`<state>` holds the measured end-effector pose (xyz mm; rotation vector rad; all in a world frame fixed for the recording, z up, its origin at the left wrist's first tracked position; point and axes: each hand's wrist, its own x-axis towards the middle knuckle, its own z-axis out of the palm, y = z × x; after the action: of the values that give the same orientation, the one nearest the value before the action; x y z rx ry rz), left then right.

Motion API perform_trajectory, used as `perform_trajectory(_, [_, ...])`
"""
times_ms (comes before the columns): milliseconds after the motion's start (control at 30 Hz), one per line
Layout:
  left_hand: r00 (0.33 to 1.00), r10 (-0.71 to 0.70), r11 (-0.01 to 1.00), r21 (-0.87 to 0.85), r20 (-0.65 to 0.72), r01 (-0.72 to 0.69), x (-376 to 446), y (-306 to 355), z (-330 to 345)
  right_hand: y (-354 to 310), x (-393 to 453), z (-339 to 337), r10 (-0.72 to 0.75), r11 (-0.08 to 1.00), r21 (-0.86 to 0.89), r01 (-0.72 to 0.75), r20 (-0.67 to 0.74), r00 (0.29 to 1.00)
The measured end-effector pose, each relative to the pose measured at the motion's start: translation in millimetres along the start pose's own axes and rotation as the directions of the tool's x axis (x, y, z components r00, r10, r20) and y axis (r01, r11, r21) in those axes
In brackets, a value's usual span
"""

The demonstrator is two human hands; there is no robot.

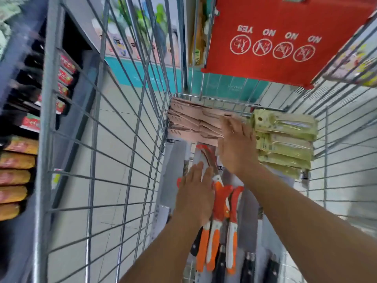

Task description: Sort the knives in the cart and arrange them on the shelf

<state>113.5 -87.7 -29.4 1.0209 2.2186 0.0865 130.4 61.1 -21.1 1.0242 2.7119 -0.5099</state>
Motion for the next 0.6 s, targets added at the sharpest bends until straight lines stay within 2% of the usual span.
perform_trajectory(67, [0.997, 0.076, 0.997, 0.027, 0.003, -0.076, -11.7, 5.7, 10.5, 3.0, -32.6, 8.0, 0.075, 0.994, 0.08, -0.074, -0.009, 0.997])
perform_trajectory(200, [0.97, 0.226, 0.973, 0.065, -0.093, -0.221, -39.5, 15.7, 30.7, 12.1, -97.3, 33.1, 0.253, 0.945, 0.201, -0.258, 0.048, 0.966])
perform_trajectory(267, [0.966, 0.259, 0.964, 0.066, -0.017, -0.257, -48.8, 16.8, 43.4, 17.7, -128.8, 43.6, 0.34, 0.908, 0.233, -0.347, 0.072, 0.938])
perform_trajectory(367, [0.956, 0.288, 0.952, 0.126, -0.052, -0.279, -61.5, 20.4, 47.5, 27.6, -171.2, 58.1, 0.493, 0.826, 0.241, -0.509, 0.131, 0.86])
perform_trajectory(433, [0.957, 0.289, 0.939, 0.18, 0.039, -0.291, -70.0, 21.9, 51.8, 33.6, -195.0, 66.2, 0.618, 0.724, 0.24, -0.647, 0.193, 0.762])
perform_trajectory(500, [0.928, 0.343, 0.9, 0.233, 0.144, -0.368, -76.8, 23.8, 53.6, 37.6, -213.0, 72.8, 0.702, 0.601, 0.279, -0.749, 0.264, 0.662])
perform_trajectory(533, [0.901, 0.395, 0.869, 0.246, 0.178, -0.429, -79.7, 25.7, 57.2, 38.2, -219.5, 74.8, 0.713, 0.56, 0.317, -0.766, 0.287, 0.64])
perform_trajectory(600, [0.84, 0.484, 0.806, 0.25, 0.246, -0.537, -84.1, 29.2, 68.0, 38.7, -227.4, 78.2, 0.707, 0.53, 0.385, -0.756, 0.292, 0.645])
